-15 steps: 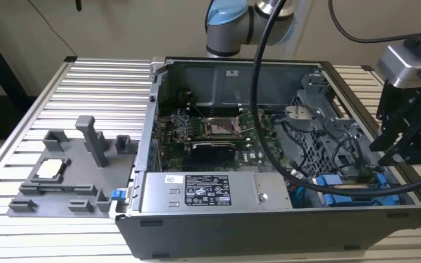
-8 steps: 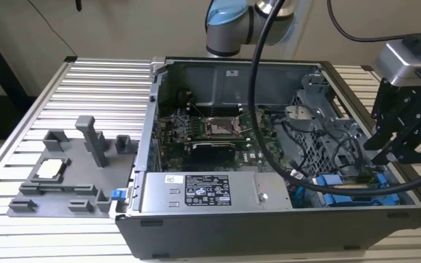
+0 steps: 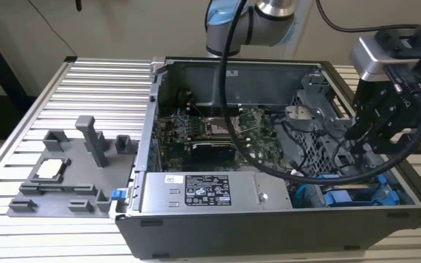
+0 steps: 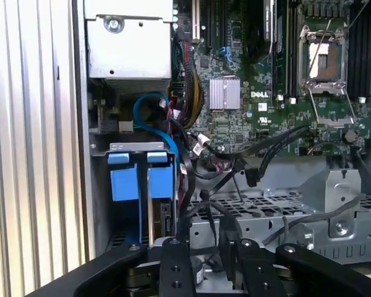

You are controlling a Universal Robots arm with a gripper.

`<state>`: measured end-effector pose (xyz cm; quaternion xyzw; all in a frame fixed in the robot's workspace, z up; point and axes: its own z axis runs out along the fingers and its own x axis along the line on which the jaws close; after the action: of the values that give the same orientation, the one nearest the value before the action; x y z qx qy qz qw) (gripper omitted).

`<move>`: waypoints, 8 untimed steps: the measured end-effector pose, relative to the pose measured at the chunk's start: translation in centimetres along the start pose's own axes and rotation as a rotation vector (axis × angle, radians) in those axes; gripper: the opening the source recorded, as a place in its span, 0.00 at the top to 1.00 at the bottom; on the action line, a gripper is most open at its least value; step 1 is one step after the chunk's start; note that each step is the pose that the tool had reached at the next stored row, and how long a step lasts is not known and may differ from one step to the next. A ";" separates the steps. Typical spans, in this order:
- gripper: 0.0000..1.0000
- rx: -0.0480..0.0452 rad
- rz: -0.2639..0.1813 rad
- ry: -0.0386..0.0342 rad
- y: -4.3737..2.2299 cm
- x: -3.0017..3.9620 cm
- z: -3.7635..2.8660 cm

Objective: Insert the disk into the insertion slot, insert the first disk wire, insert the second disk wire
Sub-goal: 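Insert the first disk wire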

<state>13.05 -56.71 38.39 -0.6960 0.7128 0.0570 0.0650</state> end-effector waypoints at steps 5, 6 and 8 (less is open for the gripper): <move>0.67 -0.0019 0.000 -0.0722 1.13 -0.04 0.01; 0.67 -0.0026 -0.002 -0.0811 1.30 -0.03 0.03; 0.67 -0.0040 -0.007 -0.1009 1.65 -0.02 0.09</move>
<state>11.40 -56.64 38.29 -0.6947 0.7062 0.0933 0.0996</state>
